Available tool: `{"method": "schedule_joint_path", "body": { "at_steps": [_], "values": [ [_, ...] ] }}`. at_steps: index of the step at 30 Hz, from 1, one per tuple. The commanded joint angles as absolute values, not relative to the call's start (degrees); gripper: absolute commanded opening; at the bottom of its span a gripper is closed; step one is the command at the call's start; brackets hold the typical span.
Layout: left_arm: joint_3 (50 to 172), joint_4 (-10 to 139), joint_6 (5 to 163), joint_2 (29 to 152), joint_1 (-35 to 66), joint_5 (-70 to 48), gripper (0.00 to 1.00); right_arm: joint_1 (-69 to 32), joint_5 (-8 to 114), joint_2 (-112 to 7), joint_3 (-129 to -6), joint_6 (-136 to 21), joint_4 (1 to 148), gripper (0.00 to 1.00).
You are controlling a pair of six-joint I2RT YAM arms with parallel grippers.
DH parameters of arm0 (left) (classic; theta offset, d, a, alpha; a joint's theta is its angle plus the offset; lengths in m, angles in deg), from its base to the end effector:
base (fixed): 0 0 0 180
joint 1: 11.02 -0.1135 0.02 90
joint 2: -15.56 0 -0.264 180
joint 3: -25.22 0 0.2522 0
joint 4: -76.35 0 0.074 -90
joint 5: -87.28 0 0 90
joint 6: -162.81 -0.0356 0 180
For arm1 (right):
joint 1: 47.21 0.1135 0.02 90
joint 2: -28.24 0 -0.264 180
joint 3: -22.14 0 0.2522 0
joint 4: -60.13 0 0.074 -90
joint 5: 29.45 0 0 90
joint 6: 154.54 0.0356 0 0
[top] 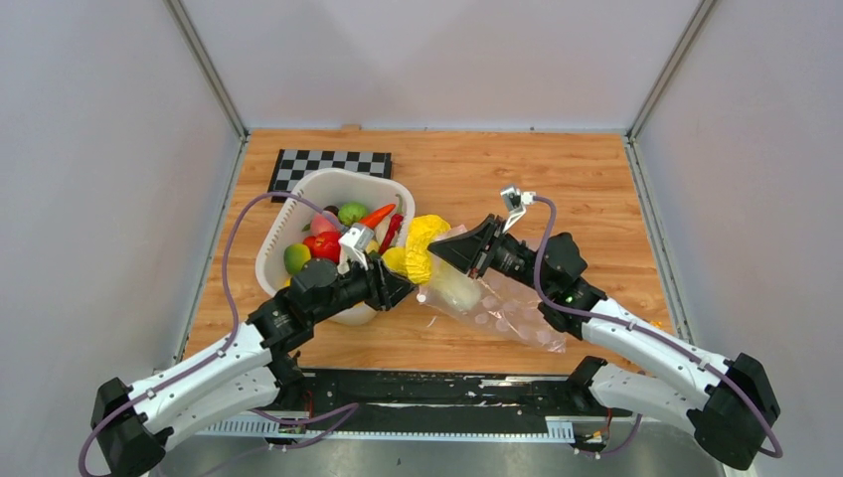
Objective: Place the food in the zip-top bag and seal the zipper
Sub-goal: Place the fake vegetable in the zipper food storage bag.
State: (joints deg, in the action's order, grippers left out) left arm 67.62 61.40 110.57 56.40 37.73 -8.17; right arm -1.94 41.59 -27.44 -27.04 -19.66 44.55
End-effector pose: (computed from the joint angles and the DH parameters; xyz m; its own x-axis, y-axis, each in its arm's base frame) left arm 0.1154 -0.1367 0.2677 -0.6163 -0.2217 -0.7556 0.5464 0.5706 -0.6131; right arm 0.1523 0.1702 0.3200 -0.5547 0.3883 -0.7359 -0.7145 0.2310 0.6604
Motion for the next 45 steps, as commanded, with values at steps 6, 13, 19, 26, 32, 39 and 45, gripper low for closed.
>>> {"method": "schedule_joint_path", "body": {
  "at_steps": [6,13,19,26,32,39,45],
  "values": [
    [65.31,75.94,119.17,59.05,37.98,-10.11,0.62,-2.36,41.26,-27.35,-27.29,-21.18,41.69,0.00],
    [63.35,79.65,122.64,61.44,38.71,-7.99,0.63,-2.32,42.56,-27.42,-26.12,-17.25,37.34,0.00],
    [64.00,74.70,121.27,59.78,39.04,-5.04,0.54,-2.35,45.85,-27.53,-23.55,-12.18,32.60,0.00],
    [63.32,76.04,121.36,60.96,40.17,-6.68,0.49,-2.34,46.82,-28.86,-22.91,-10.34,28.96,0.00],
    [61.90,78.95,122.49,62.08,40.53,-9.43,0.45,-2.34,47.63,-28.46,-22.87,-10.43,28.85,0.00],
    [61.82,81.61,123.21,63.85,40.74,-10.07,0.26,-2.35,47.04,-28.12,-23.45,-10.97,30.30,0.00],
    [61.79,84.30,122.97,65.38,41.05,-11.83,0.07,-2.32,46.08,-27.29,-24.01,-12.25,32.62,0.00]
  ]
}}
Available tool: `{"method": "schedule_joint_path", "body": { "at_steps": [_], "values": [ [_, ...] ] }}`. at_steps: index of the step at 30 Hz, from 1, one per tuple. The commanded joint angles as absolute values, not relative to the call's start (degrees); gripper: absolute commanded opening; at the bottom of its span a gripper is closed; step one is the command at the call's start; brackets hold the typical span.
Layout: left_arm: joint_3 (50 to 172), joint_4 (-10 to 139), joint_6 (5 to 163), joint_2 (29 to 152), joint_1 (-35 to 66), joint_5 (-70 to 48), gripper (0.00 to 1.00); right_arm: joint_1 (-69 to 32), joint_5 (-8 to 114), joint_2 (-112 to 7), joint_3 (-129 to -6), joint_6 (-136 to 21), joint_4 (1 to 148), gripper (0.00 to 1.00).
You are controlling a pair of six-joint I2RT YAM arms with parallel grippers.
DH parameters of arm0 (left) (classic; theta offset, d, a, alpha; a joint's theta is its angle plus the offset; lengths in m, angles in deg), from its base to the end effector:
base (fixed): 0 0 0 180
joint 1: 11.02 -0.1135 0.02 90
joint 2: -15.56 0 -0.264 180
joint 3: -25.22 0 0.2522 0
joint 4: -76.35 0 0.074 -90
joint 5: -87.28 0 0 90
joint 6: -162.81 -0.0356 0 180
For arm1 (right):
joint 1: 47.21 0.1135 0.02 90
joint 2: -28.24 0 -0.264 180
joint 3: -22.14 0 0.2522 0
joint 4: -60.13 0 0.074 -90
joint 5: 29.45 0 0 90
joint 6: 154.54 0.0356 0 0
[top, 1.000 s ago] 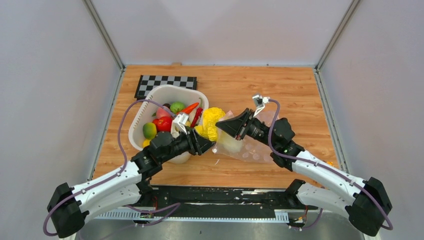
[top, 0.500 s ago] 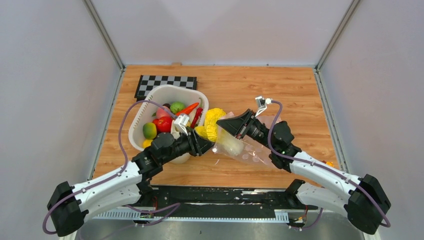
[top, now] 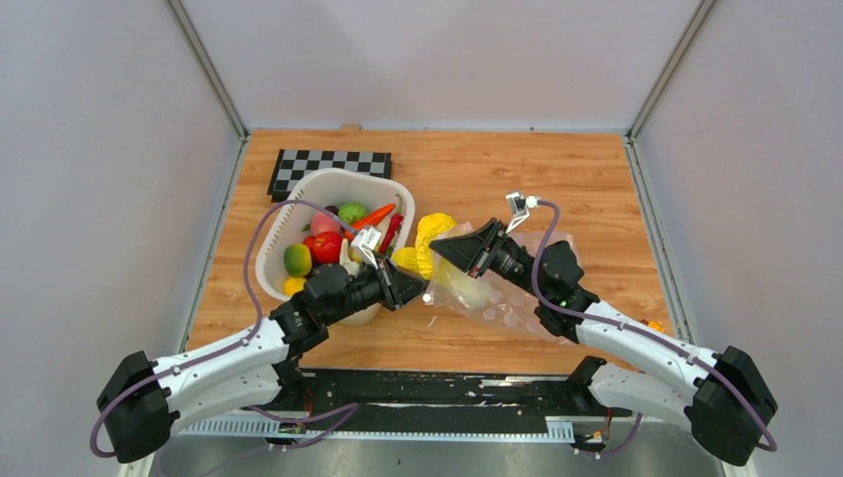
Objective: Place the food in the zip-top bag and seal the zipper
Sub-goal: Place the fake vegetable in the zipper food storage bag.
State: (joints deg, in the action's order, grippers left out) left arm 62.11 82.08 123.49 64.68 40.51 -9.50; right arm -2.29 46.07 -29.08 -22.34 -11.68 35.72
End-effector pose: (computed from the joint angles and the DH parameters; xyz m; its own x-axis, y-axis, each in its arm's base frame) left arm 0.1226 -0.1610 0.2473 -0.7025 -0.3507 -0.6192 0.4844 0.4018 -0.7771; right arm 0.1563 0.1684 0.3014 -0.5975 0.4942 -0.6315 -0.6307 0.1966 0.7507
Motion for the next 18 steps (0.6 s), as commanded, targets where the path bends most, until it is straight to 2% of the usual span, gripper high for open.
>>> {"method": "schedule_joint_path", "body": {
  "at_steps": [1,4,7,12,18],
  "values": [
    [61.67,84.82,122.85,65.18,41.07,-11.81,0.05,-2.41,45.50,-27.26,-24.38,-12.62,33.56,0.00],
    [61.91,85.15,121.57,62.69,41.10,-9.94,0.01,-2.88,43.09,-27.58,-27.10,-14.30,40.08,0.00],
    [67.61,75.63,114.63,58.64,41.10,-5.28,0.00,-3.74,40.98,-27.82,-30.30,-17.67,48.53,0.00],
    [77.07,64.75,104.77,55.34,41.10,0.00,0.00,-6.04,39.75,-25.57,-29.04,-19.11,48.91,0.00],
    [81.49,63.11,101.87,59.20,41.17,-5.56,0.00,-7.13,40.51,-26.72,-26.26,-19.63,48.73,0.00]
  ]
}}
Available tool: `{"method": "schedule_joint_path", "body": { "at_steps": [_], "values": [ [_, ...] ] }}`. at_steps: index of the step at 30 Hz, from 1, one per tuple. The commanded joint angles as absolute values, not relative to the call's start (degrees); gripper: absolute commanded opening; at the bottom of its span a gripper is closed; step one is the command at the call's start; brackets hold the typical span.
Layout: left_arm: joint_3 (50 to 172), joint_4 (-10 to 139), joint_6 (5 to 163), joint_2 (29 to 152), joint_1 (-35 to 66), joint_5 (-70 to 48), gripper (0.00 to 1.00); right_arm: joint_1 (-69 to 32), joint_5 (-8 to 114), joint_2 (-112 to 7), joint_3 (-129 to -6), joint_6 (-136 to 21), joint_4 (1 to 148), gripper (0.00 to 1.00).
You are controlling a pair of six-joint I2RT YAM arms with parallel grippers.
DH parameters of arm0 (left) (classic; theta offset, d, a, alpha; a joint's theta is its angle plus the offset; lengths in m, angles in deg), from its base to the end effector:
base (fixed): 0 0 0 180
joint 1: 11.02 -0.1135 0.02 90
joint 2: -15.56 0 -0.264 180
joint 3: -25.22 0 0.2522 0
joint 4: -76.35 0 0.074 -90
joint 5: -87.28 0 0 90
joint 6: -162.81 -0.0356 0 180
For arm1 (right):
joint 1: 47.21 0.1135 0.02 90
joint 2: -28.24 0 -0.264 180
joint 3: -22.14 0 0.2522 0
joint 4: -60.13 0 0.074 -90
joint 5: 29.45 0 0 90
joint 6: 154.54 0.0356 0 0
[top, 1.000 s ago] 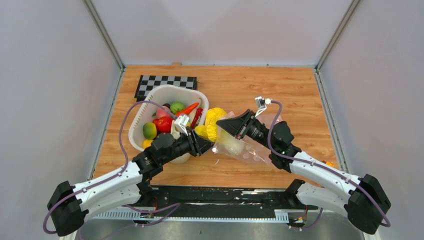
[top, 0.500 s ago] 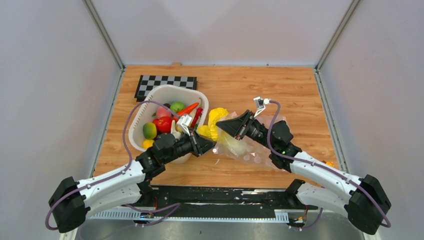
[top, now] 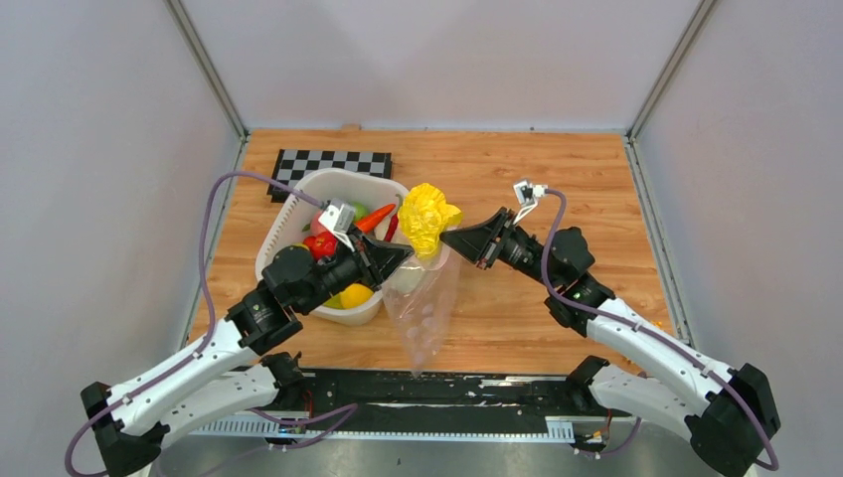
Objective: Place the food in the zip-top bag and seal the zipper
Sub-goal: Place the fake vegetable in the zipper food storage bag.
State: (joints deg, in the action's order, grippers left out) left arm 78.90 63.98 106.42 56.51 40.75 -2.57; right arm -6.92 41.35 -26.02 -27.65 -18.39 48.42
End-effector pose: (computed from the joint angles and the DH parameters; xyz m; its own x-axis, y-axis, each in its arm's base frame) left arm 0.1091 -0.1384 0.3428 -0.4307 -0.3478 -0.8328 0.6550 0.5143 -0.5535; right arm 0.1633 0.1538 0.3217 -0.5533 0.4238 -0.7171 -0.6648 0.2941 0.6867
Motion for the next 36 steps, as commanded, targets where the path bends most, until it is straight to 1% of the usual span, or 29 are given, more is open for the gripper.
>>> {"method": "schedule_joint_path", "body": {
  "at_steps": [1,3,6,8,11,12,13,15,16,17,20,22,24,26,30,33,36],
  "values": [
    [81.15,62.91,102.12,60.33,41.18,-6.33,0.00,-7.18,40.81,-27.05,-25.06,-18.95,47.15,0.00],
    [79.83,62.86,103.16,62.34,41.19,-7.16,0.00,-7.16,41.58,-27.68,-23.45,-18.84,44.61,0.00],
    [75.42,64.08,105.55,62.62,41.14,-6.72,0.01,-7.15,42.30,-29.93,-21.95,-19.72,44.95,0.00],
    [72.84,64.41,106.66,61.85,41.14,-5.97,0.09,-7.21,41.37,-30.87,-19.85,-19.74,42.43,0.00],
    [70.81,63.10,107.05,60.03,41.19,-4.63,0.16,-7.26,40.96,-31.64,-18.15,-19.80,40.84,0.00],
    [70.33,63.26,107.26,59.31,41.20,-4.49,0.21,-7.26,40.89,-31.67,-18.06,-19.76,40.65,0.00],
    [70.26,63.33,107.22,58.50,41.19,-4.54,0.32,-7.21,40.76,-31.65,-18.14,-19.68,40.32,0.00],
    [70.90,63.09,107.08,57.14,41.15,-4.56,0.48,-7.24,40.02,-31.34,-18.71,-19.63,40.16,0.00],
    [71.46,62.90,106.90,56.53,41.18,-4.52,0.57,-7.26,39.47,-31.01,-19.28,-19.82,40.58,0.00],
    [72.17,62.86,106.66,55.99,41.17,-4.62,0.59,-7.26,38.99,-30.67,-19.86,-20.07,41.27,0.00],
    [75.02,59.38,105.30,55.07,41.16,-4.98,0.63,-7.21,38.37,-29.29,-20.96,-20.87,43.52,0.00],
    [76.48,56.67,104.25,54.42,41.19,-3.71,0.68,-7.22,38.56,-28.07,-21.03,-21.25,44.90,0.00],
    [76.81,54.52,104.26,53.95,41.19,-2.15,0.71,-7.30,38.57,-26.56,-21.23,-21.34,45.72,0.00],
    [76.60,53.46,104.66,53.89,41.12,-0.98,0.71,-7.31,38.93,-25.20,-22.34,-22.08,47.87,0.00],
    [74.34,55.49,106.98,53.63,41.18,-2.22,0.71,-7.28,39.04,-22.60,-23.93,-22.93,51.00,0.00],
    [72.01,57.90,108.64,51.86,41.18,-0.84,0.72,-7.27,36.15,-20.56,-25.17,-23.89,51.15,0.00],
    [71.61,58.70,109.06,49.69,41.21,0.78,0.74,-7.23,33.66,-19.61,-28.62,-28.57,59.04,0.00]
  ]
}}
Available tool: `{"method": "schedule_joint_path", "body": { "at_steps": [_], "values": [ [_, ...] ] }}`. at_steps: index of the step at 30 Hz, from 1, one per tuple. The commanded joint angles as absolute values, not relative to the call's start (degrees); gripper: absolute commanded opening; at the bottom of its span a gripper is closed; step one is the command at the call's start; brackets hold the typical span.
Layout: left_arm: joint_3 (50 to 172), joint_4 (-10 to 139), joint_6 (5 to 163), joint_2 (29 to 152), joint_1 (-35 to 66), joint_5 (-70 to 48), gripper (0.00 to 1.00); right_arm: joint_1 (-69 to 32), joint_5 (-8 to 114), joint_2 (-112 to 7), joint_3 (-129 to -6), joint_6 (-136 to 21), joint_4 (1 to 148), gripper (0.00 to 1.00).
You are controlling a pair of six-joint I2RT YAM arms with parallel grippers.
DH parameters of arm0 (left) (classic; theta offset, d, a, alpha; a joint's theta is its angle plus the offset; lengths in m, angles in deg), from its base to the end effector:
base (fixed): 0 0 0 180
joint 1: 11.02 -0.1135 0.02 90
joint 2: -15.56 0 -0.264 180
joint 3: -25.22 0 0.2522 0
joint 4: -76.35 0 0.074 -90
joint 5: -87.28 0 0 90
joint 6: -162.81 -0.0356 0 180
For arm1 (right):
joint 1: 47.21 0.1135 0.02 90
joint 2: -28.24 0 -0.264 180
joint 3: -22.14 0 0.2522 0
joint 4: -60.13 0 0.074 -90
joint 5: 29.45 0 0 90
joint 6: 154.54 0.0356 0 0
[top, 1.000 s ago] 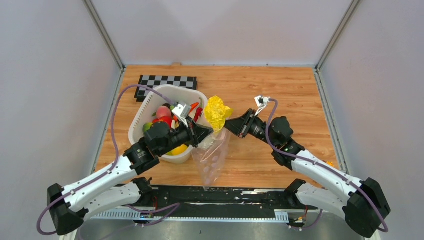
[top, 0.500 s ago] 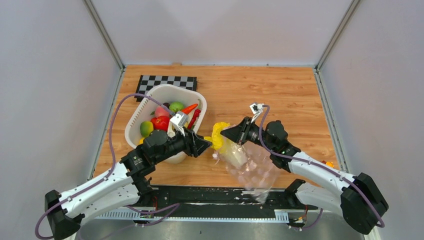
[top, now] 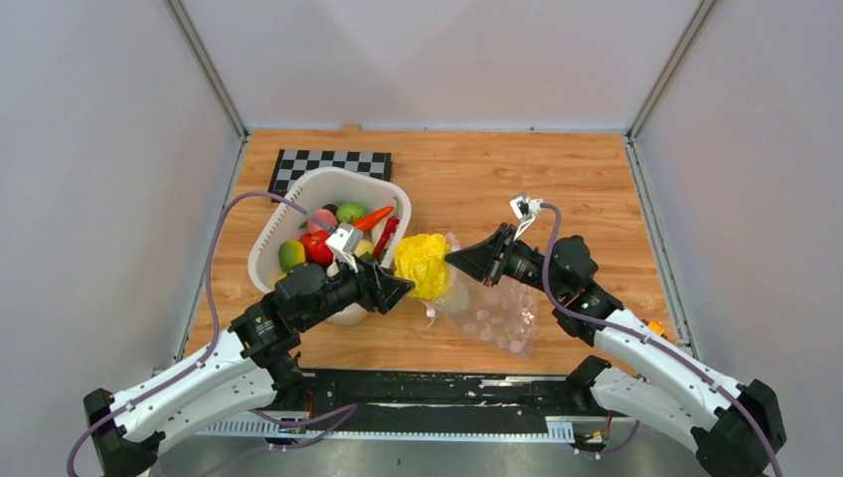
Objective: Place the food in the zip-top bag and seal the zipper
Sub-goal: Place the fake vegetable in the zipper food storage bag.
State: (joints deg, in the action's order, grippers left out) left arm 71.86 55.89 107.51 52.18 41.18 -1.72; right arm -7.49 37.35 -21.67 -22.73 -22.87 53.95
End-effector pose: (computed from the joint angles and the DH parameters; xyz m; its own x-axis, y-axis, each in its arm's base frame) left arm 0.1012 -0.1294 0.2950 -0.5351 -0.2389 -0.8103 0.5776 0.5965 -0.5573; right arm 0.1510 0.1437 0.2954 -0.5805 0.3122 -0.7520 -0.6752 0.3316 0.6589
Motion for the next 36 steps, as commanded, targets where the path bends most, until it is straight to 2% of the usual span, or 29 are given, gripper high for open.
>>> {"method": "schedule_joint_path", "body": {
  "at_steps": [1,5,9,17,19,22,27,31,36],
  "values": [
    [71.90,58.68,108.91,49.26,41.16,0.88,0.74,-7.25,33.78,-19.20,-29.82,-30.48,62.36,0.00],
    [72.97,58.11,108.08,49.81,41.16,0.42,0.77,-7.26,34.24,-16.07,-30.01,-34.39,65.67,0.00],
    [72.63,59.18,108.75,53.18,41.17,-0.11,0.78,-7.30,29.05,-15.89,-31.14,-35.02,64.94,0.00],
    [71.30,69.31,109.69,60.94,41.18,-3.97,0.82,-7.27,21.11,-16.99,-31.96,-37.26,65.52,0.00],
    [70.84,71.38,110.20,62.30,41.19,-5.62,0.80,-7.30,19.66,-16.93,-32.24,-37.99,65.96,0.00],
    [69.77,75.70,111.15,63.54,41.18,-8.96,0.71,-7.23,20.98,-16.16,-32.57,-38.92,67.60,0.00],
    [69.88,79.20,111.33,65.67,41.18,-14.88,0.39,-7.24,23.98,-15.78,-32.40,-38.62,67.30,0.00],
    [70.29,76.13,110.07,64.35,41.21,-12.49,0.32,-7.23,27.57,-16.94,-33.04,-38.76,69.80,0.00],
    [72.17,70.90,106.64,61.27,41.12,-10.95,0.14,-7.28,29.44,-19.40,-33.45,-38.58,71.47,0.00]
  ]
}}
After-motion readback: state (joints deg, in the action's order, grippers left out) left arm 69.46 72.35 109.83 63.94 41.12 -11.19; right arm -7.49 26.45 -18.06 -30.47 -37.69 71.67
